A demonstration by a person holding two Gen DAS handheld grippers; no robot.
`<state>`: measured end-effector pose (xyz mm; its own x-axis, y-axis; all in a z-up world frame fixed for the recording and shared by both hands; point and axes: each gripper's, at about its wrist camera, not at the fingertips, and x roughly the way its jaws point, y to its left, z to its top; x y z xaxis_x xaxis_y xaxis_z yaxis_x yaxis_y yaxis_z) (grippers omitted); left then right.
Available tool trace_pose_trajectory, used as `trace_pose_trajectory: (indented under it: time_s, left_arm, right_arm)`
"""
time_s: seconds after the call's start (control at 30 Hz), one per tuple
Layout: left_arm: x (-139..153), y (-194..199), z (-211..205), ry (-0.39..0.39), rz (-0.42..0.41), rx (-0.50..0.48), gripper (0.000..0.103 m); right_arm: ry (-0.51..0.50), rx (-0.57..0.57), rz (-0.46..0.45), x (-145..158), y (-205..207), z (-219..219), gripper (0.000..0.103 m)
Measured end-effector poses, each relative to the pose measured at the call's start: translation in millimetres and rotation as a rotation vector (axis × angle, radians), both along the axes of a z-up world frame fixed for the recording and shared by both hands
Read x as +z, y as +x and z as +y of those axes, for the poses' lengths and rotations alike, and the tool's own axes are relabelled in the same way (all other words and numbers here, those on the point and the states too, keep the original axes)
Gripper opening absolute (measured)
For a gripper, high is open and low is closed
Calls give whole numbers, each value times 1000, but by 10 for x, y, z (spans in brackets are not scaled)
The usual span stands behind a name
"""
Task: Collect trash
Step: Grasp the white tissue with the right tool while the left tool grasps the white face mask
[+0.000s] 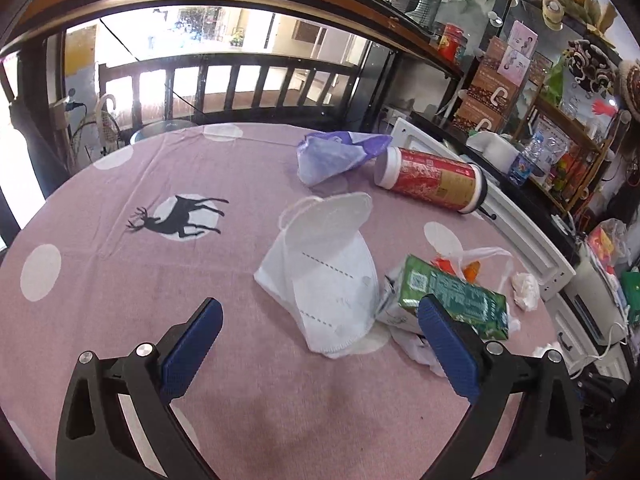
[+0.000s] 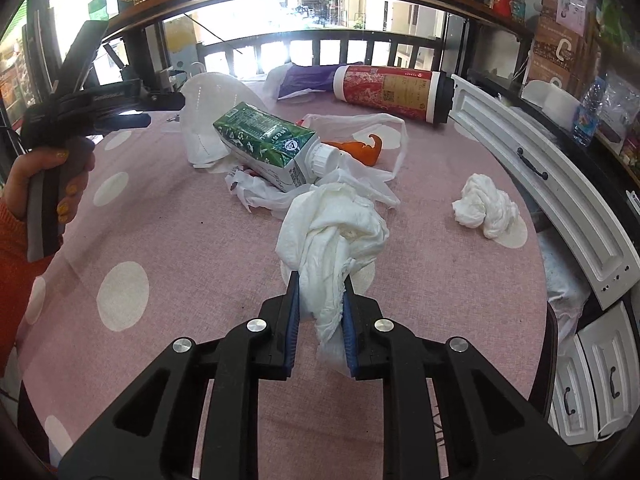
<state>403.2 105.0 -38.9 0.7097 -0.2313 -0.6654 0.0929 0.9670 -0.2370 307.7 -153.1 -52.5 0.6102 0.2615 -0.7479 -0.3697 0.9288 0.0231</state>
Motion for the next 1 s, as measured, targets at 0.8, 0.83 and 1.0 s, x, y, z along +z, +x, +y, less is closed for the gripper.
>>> trace_pose_trajectory:
  time_s: [0.8,0.83,1.0]
  left_arm:
    - [-84,28,451,80,-11,211,4]
    - [-43,-23,479,72,-21,216,4]
    - [216,-464,652,75,-107,249,4]
  right_arm:
    - [28,4,-51,64,-57,101,19]
    - [31,6,-55,76,-67,111,19]
    - [35,18,-82,149,-151,133,19]
